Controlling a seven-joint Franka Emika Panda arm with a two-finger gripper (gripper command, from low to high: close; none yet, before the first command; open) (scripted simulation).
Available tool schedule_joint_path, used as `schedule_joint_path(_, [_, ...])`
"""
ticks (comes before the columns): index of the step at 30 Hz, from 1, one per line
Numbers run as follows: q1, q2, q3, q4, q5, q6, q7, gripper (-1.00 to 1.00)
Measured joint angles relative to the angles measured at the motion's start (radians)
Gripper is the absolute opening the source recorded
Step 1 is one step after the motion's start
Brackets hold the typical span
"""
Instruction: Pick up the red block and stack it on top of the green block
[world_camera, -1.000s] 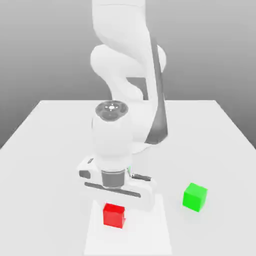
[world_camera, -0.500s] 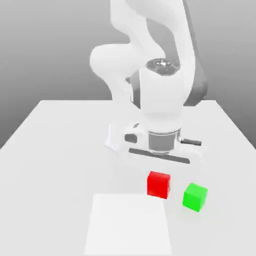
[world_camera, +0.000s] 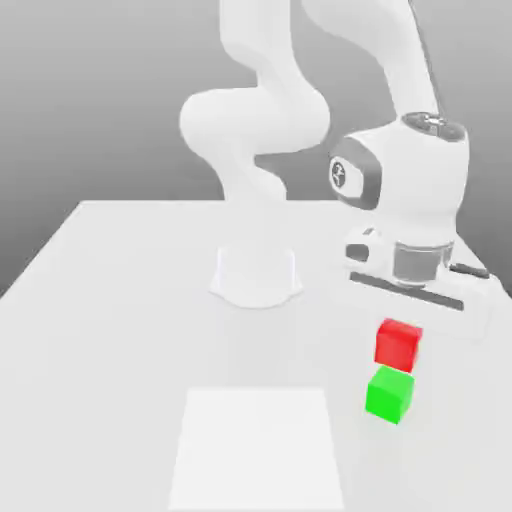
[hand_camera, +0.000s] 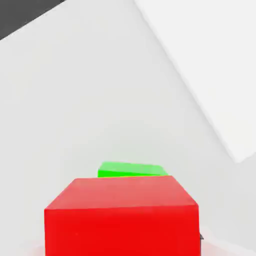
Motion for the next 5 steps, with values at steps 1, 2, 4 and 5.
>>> schedule_joint_path(1, [0.003,0.027,-0.008,0.001,-0.025,0.025,0.018,-1.00])
schedule_joint_path(2, [0.009,0.055,-0.019,0.001,-0.050,0.050,0.036,-1.00])
schedule_joint_path(4, [0.014,0.073,-0.026,0.001,-0.066,0.066,0.047,1.00])
schedule_joint_path(5, [0.014,0.073,-0.026,0.001,-0.066,0.066,0.047,1.00])
